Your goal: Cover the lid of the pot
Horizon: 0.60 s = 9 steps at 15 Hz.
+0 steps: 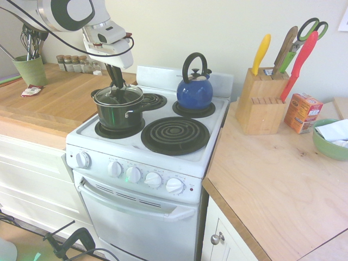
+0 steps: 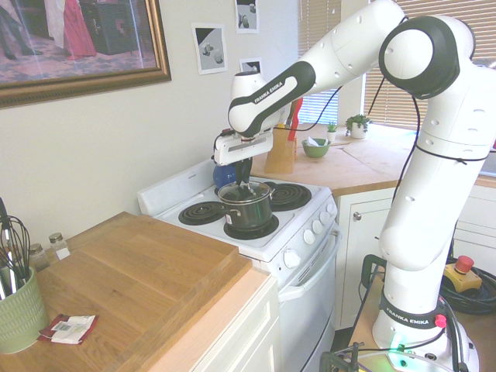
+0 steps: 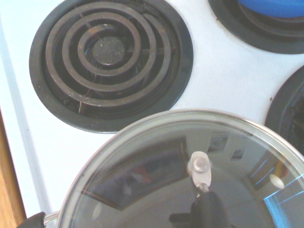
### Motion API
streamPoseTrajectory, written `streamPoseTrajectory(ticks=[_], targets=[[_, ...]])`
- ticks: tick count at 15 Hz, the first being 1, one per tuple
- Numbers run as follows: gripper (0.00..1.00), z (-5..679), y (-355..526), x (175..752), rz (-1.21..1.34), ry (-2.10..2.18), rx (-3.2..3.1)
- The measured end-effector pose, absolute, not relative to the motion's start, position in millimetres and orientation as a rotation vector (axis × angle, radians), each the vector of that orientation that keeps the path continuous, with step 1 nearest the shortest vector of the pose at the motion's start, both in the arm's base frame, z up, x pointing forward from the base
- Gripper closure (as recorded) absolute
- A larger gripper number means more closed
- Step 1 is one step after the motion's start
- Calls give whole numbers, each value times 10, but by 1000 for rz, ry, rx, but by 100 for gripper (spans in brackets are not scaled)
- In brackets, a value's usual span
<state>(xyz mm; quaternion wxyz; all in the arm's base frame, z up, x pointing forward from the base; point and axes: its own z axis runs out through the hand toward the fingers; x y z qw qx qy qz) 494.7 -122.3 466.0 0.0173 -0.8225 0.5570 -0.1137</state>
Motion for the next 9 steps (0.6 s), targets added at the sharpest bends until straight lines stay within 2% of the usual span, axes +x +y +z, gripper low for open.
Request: streamPoseTrajectory(ticks=[9], targets=[[100, 4706, -1153, 4859, -343, 1718, -2590]])
